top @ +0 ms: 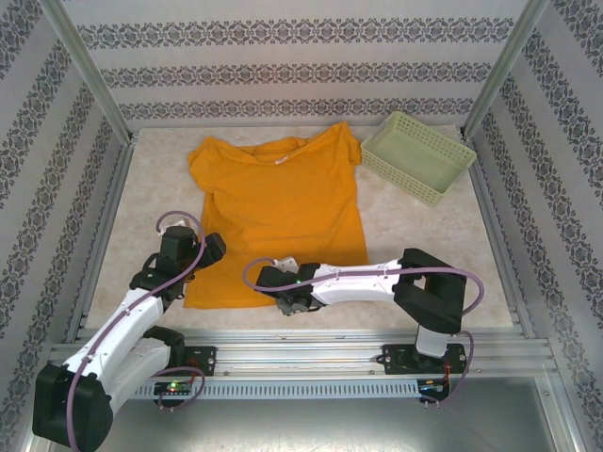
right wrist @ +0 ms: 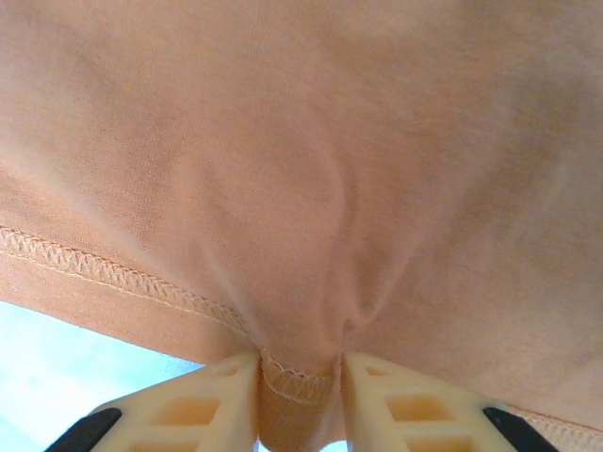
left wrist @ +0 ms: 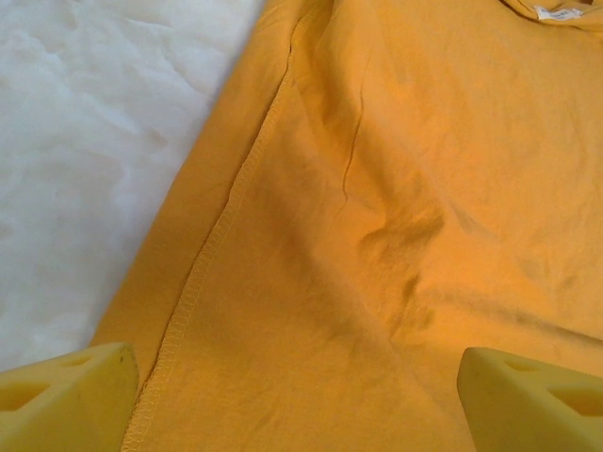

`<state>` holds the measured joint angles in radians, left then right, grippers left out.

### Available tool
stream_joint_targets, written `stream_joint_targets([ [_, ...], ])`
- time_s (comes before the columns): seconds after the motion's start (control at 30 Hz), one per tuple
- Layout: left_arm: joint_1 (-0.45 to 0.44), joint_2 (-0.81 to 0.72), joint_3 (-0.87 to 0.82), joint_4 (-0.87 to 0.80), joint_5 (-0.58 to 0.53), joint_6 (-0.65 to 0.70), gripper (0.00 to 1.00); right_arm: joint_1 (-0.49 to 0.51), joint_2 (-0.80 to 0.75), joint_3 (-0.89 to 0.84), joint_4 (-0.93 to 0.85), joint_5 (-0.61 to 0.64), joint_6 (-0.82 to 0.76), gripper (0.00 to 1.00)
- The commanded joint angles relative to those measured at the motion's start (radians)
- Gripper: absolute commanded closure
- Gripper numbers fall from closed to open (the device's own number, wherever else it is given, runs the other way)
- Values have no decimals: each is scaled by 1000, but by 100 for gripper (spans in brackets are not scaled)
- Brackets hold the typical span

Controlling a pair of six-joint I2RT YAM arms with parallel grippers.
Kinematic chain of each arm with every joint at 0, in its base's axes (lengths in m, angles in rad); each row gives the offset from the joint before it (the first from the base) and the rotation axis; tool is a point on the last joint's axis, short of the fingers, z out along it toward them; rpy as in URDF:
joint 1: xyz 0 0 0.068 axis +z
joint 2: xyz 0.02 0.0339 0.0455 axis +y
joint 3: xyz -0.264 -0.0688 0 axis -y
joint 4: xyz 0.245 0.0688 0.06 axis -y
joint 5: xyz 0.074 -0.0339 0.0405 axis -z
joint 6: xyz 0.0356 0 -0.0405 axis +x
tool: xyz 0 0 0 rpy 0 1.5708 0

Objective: Fold the inside-out t-shirt

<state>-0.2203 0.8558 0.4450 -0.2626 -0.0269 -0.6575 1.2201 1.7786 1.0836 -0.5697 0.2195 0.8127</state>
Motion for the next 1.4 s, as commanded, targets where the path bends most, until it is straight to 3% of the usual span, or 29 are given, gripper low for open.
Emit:
stream_joint_targets([
  [0.0,11,7,-8,-4,10,21,12,2,-37,0,-38,42,-1,71],
  [0.33,10,12,-8,3,15,23,11,5,-26,15,-43,50,-7,88],
  [0.6,11,43,-7,24,42,24,11,-4,-106,23,-84,127,-24,92],
  [0.87,-20,-2,-16,67,115,40,13,-103,-188,36,-16,76,-105,92],
  [1.03,-146,-56,-39,145,125,41,16,-219,-183,87,54,8,-170,94],
  [1.37,-555,4,-75,359,37,101,23,-345,-115,232,110,-114,-234,97],
])
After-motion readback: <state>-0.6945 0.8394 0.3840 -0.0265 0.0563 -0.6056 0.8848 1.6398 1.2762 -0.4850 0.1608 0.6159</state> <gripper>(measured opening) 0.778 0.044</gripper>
